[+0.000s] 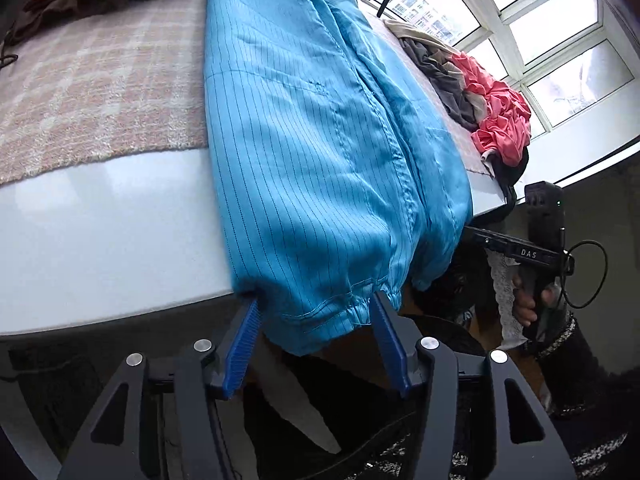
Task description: Fold clothes
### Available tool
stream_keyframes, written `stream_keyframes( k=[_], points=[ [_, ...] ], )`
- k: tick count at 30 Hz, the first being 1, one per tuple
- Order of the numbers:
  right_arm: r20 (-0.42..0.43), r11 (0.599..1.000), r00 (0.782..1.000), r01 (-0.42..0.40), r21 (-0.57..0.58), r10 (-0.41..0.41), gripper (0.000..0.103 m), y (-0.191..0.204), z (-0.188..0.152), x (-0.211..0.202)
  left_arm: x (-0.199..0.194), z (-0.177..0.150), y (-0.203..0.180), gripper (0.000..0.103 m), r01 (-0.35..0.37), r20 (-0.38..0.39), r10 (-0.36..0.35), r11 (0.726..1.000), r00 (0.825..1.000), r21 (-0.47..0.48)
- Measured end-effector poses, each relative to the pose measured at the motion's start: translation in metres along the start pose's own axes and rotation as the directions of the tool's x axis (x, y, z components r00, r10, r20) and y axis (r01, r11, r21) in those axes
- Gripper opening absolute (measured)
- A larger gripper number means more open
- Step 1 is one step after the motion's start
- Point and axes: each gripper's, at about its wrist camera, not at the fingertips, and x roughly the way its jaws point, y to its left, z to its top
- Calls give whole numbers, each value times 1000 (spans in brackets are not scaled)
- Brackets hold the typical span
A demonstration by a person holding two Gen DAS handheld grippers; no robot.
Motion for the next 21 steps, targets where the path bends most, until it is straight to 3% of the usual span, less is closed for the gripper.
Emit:
stream_keyframes(
  k=[8, 10, 11, 12, 13, 18, 21],
  points=[
    [-139, 989, 984, -125, -74, 113, 46, -2, 8, 25, 9, 3, -12, 49, -6, -63, 9, 999, 998, 52],
    [-174, 984, 975, -156, -87, 139, 33, 1, 11, 27, 10, 4, -11, 42, 1, -73, 3, 999, 997, 49],
    [-185, 982, 972, -162, -93, 143, 30, 3, 12, 28, 10, 5, -11, 32, 0, -71, 4, 999, 997, 52],
    [-195, 981, 970, -169, -98, 148, 20, 4, 14, 28, 9, 5, -12, 19, -7, -64, 11, 998, 998, 60],
    [-204, 979, 966, -181, -91, 160, 11, 4, 15, 28, 7, 4, -14, 14, -12, -53, 16, 998, 998, 68],
    [-205, 953, 940, -292, -84, 271, 6, 17, 24, 13, -16, 5, -36, 3, 69, -6, -69, 989, 998, 132],
    [-178, 921, 909, -388, -34, 376, 6, 22, 31, -3, -38, 16, -49, 3, 125, 25, -130, 982, 991, 139]
  ],
)
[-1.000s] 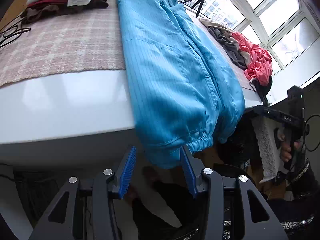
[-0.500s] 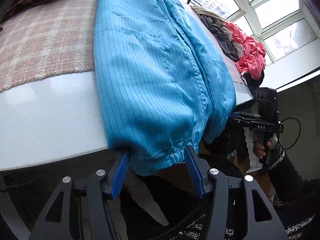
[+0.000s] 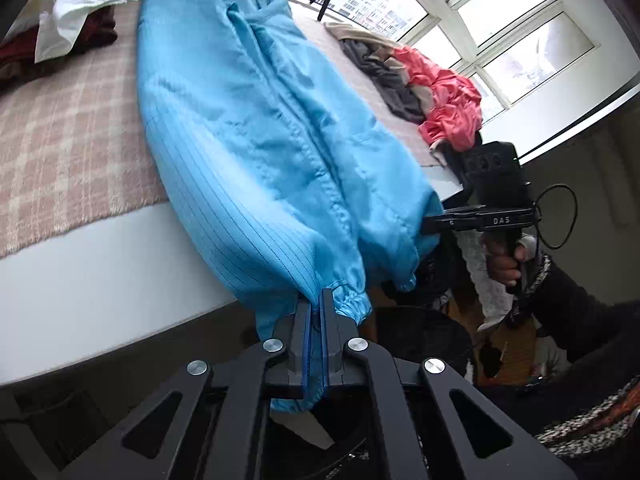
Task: Fold clothes
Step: 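Fold the jacket sleeve over the body with the right gripper and release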
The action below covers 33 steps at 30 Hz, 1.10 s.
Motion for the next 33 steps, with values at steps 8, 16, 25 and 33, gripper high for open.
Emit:
stream_keyframes(
  k=[8, 16, 25, 33],
  points=[
    [204, 977, 960, -208, 56, 192, 5, 30, 54, -47, -42, 84, -6, 2, 90, 171, -79, 994, 982, -63],
    [265, 964, 958, -168, 207, 110, 6, -33, 201, -55, -2, 232, 92, 9, -240, 206, 286, 945, 936, -224],
    [111, 969, 994, -48, 241, 21, 34, -88, 269, -63, 7, 225, 122, 52, -283, 144, 319, 932, 937, -225],
    [51, 990, 993, 112, -91, -107, 35, -39, 259, -59, 64, 186, 107, 49, -303, 3, 309, 934, 951, -187]
  ],
)
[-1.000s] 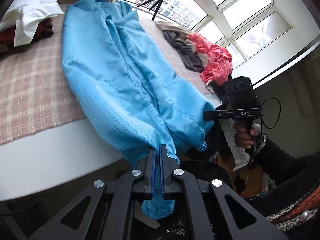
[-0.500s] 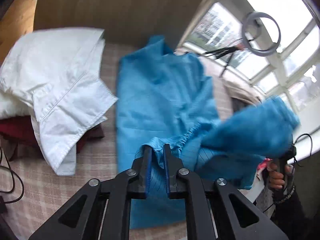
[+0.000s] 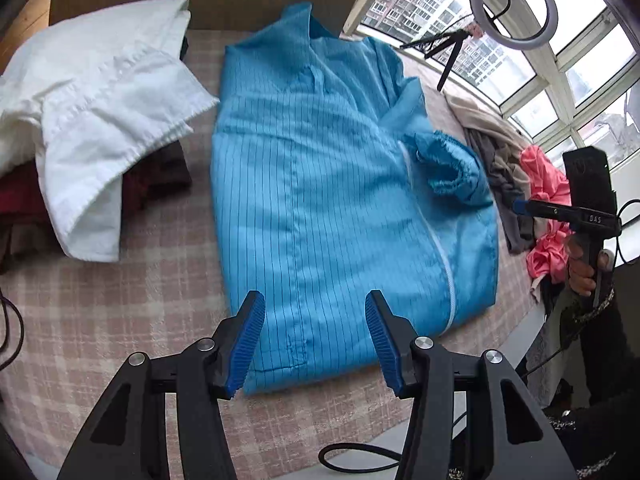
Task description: Fold clothes
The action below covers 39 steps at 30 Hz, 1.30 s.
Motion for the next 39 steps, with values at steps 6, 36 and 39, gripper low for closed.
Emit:
stream_keyframes(
  k=[6, 36, 39],
  points=[
    [-79, 997, 997, 21, -68, -26, 35, 6, 57, 65, 19, -2, -2, 48, 23, -61, -21, 1000, 998, 21],
    [77, 972, 972, -215, -93, 222, 7, -26, 49, 31, -11, 44, 23, 9, 247, 74, -249, 968, 966, 32],
    [23, 989, 989, -148, 15, 147, 7, -64, 64, 63, 31, 60, 57, 12, 124, 0, -124, 989, 992, -81]
  ],
)
